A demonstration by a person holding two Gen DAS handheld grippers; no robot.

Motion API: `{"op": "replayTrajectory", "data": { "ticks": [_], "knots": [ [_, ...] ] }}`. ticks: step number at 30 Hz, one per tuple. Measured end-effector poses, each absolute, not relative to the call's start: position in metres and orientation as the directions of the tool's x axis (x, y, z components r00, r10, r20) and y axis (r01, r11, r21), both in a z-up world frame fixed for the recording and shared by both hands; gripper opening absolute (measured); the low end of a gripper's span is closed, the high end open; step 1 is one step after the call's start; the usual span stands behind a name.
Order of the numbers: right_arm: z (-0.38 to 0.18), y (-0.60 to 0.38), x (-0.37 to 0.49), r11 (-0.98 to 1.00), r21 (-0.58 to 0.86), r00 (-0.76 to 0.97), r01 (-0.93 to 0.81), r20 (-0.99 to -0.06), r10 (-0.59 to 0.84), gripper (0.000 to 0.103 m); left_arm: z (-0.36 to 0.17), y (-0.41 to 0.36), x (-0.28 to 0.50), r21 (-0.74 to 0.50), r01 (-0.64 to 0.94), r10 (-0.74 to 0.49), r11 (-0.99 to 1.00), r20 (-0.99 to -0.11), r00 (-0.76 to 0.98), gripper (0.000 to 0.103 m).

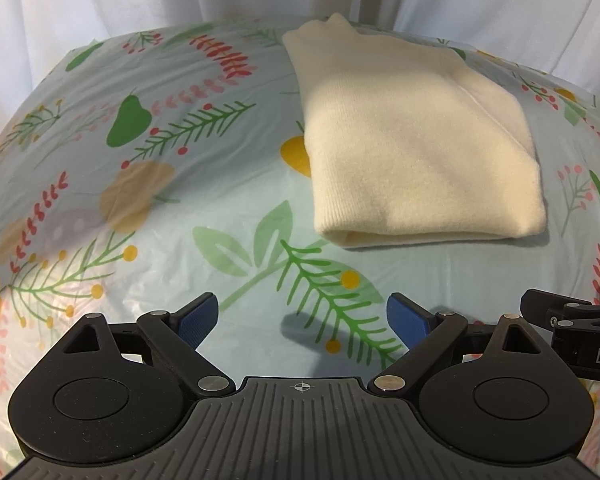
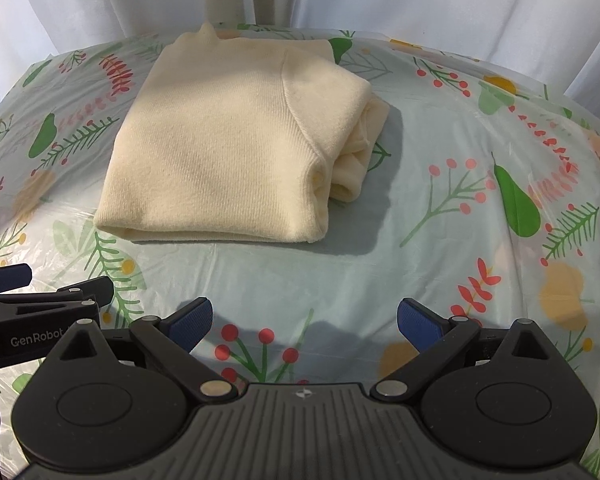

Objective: Fold small clothes

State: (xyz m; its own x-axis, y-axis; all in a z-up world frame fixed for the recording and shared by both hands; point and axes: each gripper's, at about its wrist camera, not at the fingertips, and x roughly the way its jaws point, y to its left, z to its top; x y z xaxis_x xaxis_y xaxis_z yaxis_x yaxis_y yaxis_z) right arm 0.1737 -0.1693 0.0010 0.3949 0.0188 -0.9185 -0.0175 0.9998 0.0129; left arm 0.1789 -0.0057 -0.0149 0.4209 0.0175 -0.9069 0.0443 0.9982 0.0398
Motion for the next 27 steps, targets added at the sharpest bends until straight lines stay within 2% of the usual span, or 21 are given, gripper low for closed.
{"op": "replayTrajectory", "data": {
  "ticks": [27],
  "knots": [
    [0.0039,-0.1727,0.1721,1.000,0.010,0.397,-0.006,-0.918,0.012,0.099,-0.0142,-0.0072,0.1777,0.035,0.053,0.009,0.998,-0.907,0.421,0.095]
  ]
}}
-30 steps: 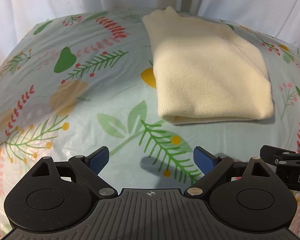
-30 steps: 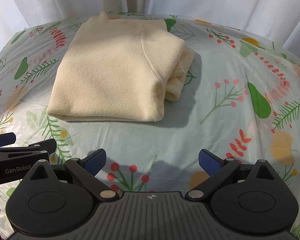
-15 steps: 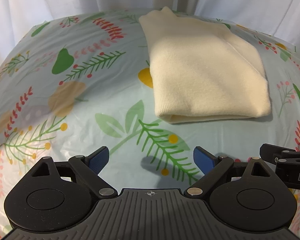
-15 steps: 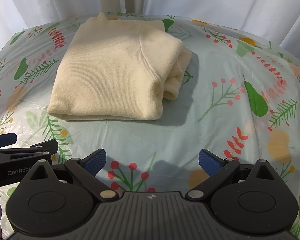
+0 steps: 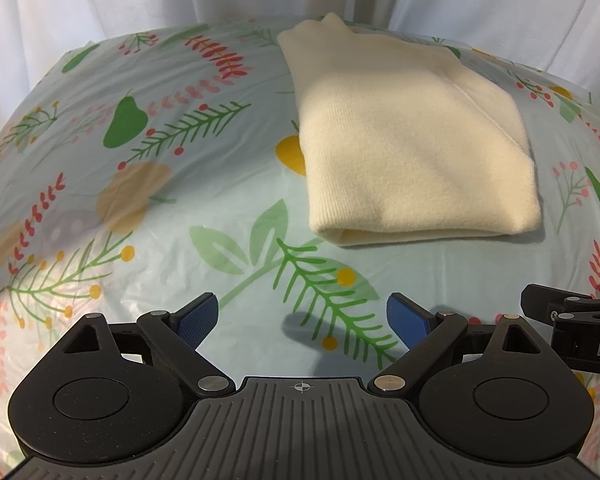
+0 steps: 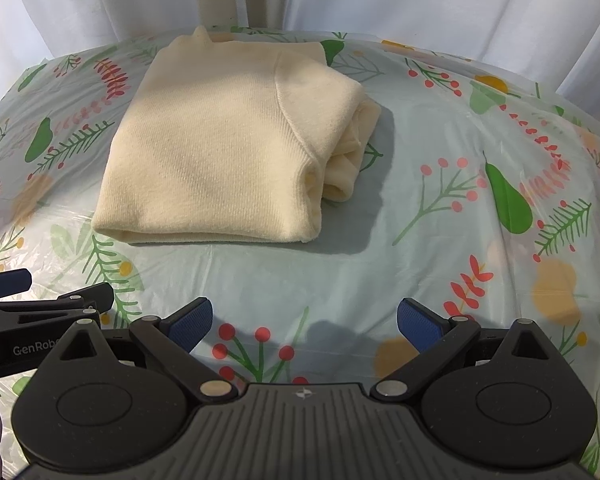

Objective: Fold small clothes

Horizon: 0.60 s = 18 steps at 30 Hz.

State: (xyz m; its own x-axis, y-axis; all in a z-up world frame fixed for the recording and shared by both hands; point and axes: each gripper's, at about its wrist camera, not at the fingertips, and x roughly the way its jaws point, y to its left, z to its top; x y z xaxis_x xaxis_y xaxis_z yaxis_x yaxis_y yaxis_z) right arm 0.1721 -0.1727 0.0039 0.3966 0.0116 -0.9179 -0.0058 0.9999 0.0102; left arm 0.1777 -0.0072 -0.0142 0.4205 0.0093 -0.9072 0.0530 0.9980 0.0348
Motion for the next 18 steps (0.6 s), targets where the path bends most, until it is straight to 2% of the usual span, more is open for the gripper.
{"op": "replayTrajectory", "data": {
  "ticks": [18],
  "knots": [
    [0.0038,-0.1708,0.1716,1.000,0.003,0.397,-0.005,-0.918,0.005,0.099,-0.0118,-0.0045,0.1775,0.028,0.047,0.005,0.998,-0.907,0.421,0.095]
  ]
}}
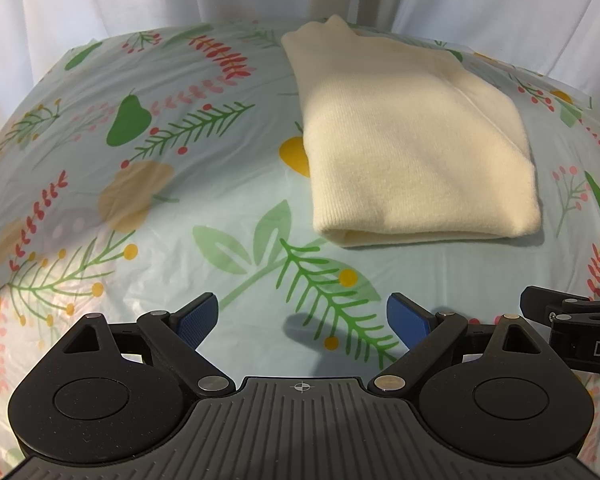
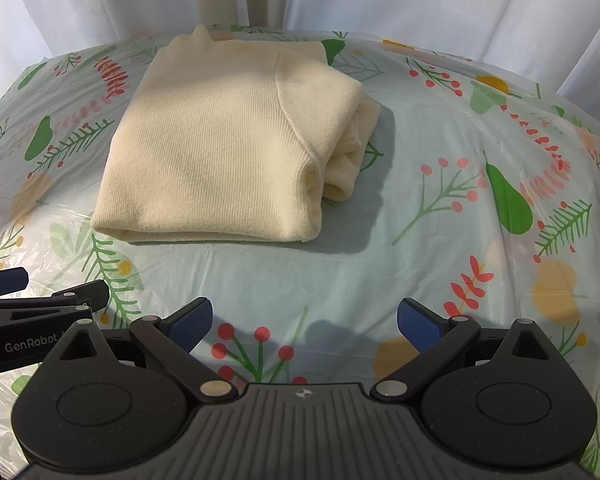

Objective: Fold small clothes

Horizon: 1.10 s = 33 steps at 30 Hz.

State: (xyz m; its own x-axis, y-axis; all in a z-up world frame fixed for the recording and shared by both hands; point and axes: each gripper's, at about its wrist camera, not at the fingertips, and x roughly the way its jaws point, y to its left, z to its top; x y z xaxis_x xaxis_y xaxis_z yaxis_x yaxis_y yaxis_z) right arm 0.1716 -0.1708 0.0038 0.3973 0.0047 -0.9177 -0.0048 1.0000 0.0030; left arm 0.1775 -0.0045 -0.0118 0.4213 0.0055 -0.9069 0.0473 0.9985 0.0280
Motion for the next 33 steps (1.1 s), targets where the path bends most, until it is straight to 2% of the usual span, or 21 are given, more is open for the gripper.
{"op": "replayTrajectory", "data": {
  "ticks": [33],
  "knots": [
    [0.0074,-0.1717,0.1715,1.000,-0.011,0.403,-0.020,-0.915,-0.002,0.099,-0.0073,-0.0059,0.1752,0.022,0.042,0.002,0.999,-0.907,0.420,0.095]
  ]
}}
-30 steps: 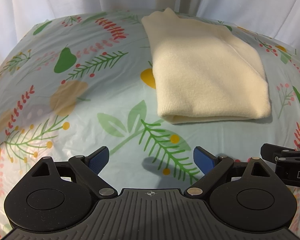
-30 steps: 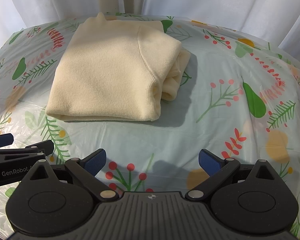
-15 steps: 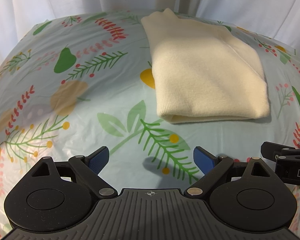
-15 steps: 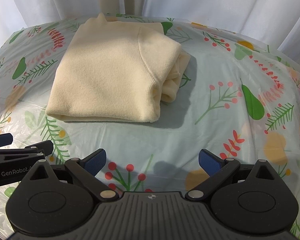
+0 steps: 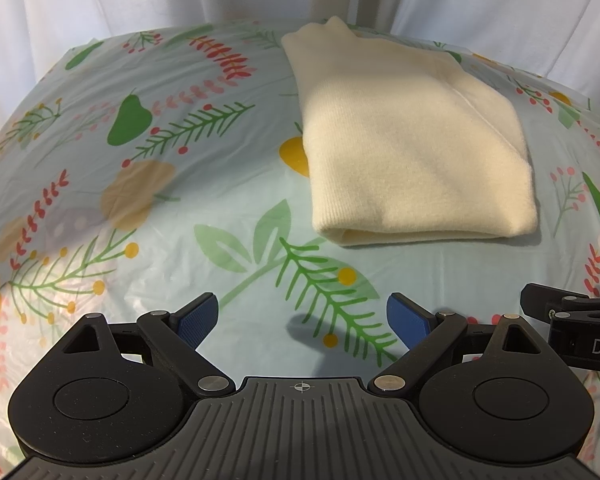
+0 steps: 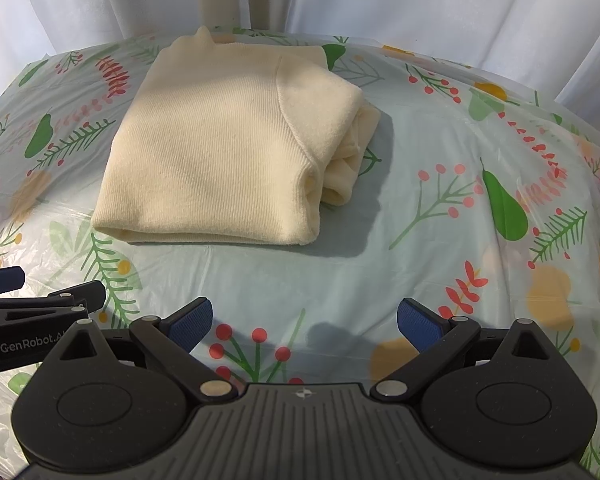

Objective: Fold small clothes

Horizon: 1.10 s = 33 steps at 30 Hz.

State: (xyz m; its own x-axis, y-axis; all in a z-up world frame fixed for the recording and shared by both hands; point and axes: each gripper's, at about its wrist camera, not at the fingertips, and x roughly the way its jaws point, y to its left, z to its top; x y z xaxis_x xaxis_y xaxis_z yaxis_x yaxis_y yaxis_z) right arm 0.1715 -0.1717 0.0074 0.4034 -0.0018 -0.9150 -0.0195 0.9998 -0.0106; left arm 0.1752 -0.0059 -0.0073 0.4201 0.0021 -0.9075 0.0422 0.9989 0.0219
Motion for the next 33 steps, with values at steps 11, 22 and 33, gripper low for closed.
{"op": "replayTrajectory", "data": {
  "ticks": [11,22,33],
  "knots": [
    [0.0074,-0.1718,0.1717,1.000,-0.012,0.405,-0.020,-0.914,-0.003,0.099,-0.0077,-0.0068,0.1754,0.015,0.040,-0.003,0.999,-0.908,0.418,0.095],
    [0.0068,-0.1723,0.1723,1.000,-0.019,0.406,-0.022,-0.914,-0.008,0.099,-0.0045,-0.0096,0.1738,-0.006,0.046,-0.026,0.999,-0.898,0.438,0.095],
    [0.0063,-0.1702,0.1726,0.999,-0.033,0.409,-0.016,-0.912,-0.023,0.099,-0.0057,-0.0082,0.1742,0.016,0.036,-0.002,0.999,-0.897,0.441,0.095]
  ]
}}
